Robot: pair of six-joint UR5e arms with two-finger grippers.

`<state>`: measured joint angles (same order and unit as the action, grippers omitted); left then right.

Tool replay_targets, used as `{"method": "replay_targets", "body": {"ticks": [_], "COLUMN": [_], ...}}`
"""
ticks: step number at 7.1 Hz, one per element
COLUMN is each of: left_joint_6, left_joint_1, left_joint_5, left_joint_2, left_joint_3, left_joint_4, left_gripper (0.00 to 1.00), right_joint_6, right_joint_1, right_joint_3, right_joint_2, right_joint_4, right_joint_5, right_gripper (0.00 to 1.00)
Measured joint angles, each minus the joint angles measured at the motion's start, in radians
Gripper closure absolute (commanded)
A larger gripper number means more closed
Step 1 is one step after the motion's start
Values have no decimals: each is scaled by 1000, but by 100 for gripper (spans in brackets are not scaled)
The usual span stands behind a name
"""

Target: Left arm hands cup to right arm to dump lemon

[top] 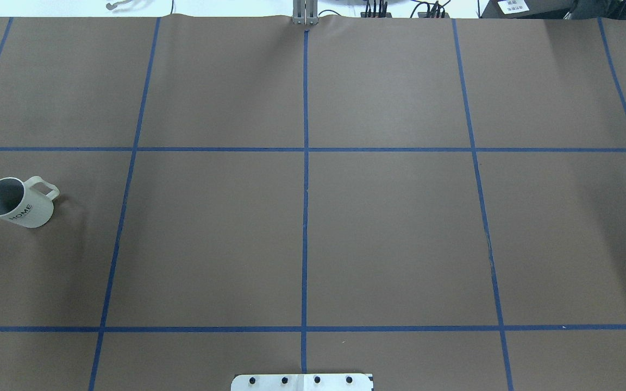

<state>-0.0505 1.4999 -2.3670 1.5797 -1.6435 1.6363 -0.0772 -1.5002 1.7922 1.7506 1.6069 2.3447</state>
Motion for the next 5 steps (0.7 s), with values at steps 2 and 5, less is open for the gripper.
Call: {"method": "replay_targets", "body": {"ticks": [2,5], "left_joint_6": [9,16], "left_joint_1": [-2,-8], "left_joint_5": [1,2], "left_joint_2": [-1,-9], "left_joint_3": [-1,0], "left_joint_4": [8,15], "left_gripper": [0,0], "right_joint_6": [0,4], "right_joint_1": [0,0], "right_joint_3": [-2,-18], "right_joint_2": [-1,-2], "right_joint_4": [-1,-37], "right_joint_5": [1,2], "right_gripper": [0,0]}}
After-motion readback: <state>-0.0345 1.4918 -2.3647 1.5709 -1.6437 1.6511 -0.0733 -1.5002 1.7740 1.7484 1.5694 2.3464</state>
